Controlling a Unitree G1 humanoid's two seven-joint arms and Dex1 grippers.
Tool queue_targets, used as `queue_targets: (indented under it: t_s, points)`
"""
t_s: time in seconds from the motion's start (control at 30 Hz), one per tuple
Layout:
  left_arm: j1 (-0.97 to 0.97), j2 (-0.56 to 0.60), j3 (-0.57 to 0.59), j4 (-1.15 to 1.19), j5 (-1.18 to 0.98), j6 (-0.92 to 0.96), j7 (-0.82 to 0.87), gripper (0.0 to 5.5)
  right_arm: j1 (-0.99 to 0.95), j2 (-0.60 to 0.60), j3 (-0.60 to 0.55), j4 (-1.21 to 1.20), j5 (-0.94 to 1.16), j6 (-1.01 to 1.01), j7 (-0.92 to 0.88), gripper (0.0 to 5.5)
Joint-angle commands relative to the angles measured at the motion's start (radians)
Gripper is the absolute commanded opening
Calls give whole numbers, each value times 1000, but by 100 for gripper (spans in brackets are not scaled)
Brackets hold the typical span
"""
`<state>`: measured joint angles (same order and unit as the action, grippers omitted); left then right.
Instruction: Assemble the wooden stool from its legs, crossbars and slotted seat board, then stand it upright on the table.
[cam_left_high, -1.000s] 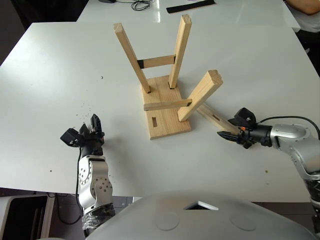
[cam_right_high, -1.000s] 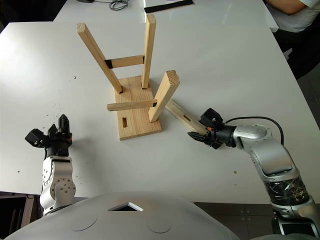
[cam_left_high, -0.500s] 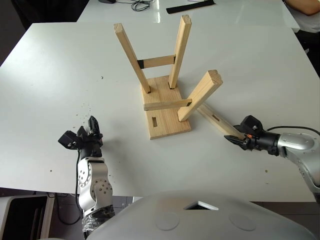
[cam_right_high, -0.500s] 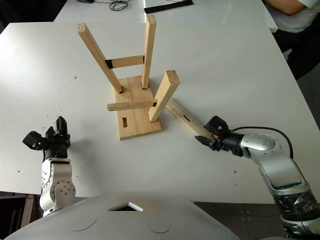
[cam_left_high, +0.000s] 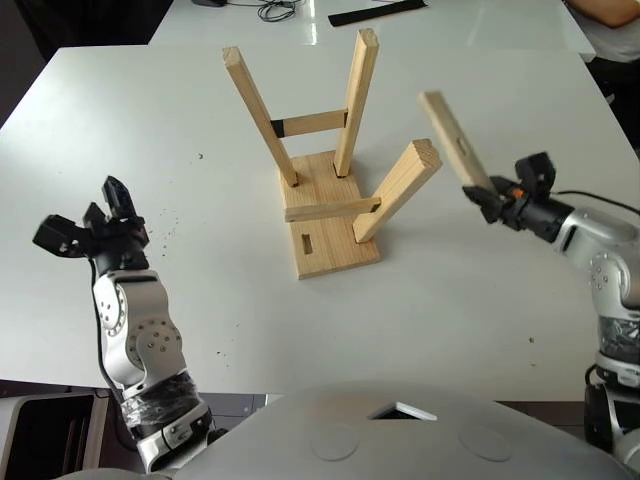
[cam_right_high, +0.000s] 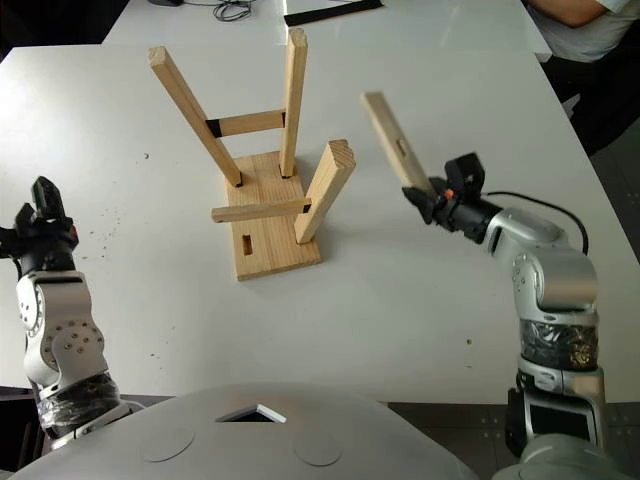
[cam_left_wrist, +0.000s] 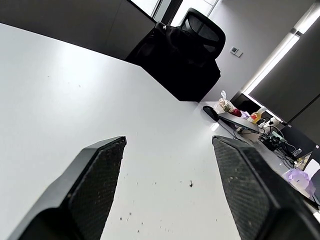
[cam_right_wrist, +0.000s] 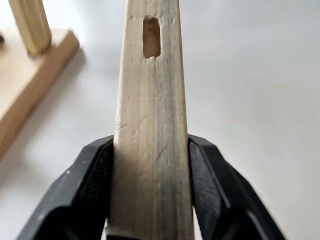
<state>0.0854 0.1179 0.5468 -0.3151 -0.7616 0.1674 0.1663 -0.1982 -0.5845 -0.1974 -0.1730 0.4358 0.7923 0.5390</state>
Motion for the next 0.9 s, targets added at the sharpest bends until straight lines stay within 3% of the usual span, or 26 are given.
queue_targets:
  t_s: [0.03, 0.13, 0.23, 0.47, 0.7, 0.9]
  points:
    - [-313, 215, 60, 31, -131, 125, 49, 321, -431, 138, -213, 149, 174, -144, -134, 206]
    - [-448, 286, 20, 11, -235, 216, 18, 321, -615, 214, -256, 139, 358, -123, -127, 206]
    - [-555, 338, -62, -53, -429, 332, -131, 321, -712, 241, -192, 73, 544, -3, -13, 206]
    - [-696, 400, -180, -65, -693, 518, -352, 321, -737, 115, -119, 88, 791, 260, 198, 206]
    - [-733, 481, -225, -50, -884, 652, -495, 396, -730, -49, 8, 111, 731, 331, 460, 206]
    - [-792, 538, -239, -65, -913, 687, -613, 396, -729, -145, 178, 149, 563, 245, 713, 206]
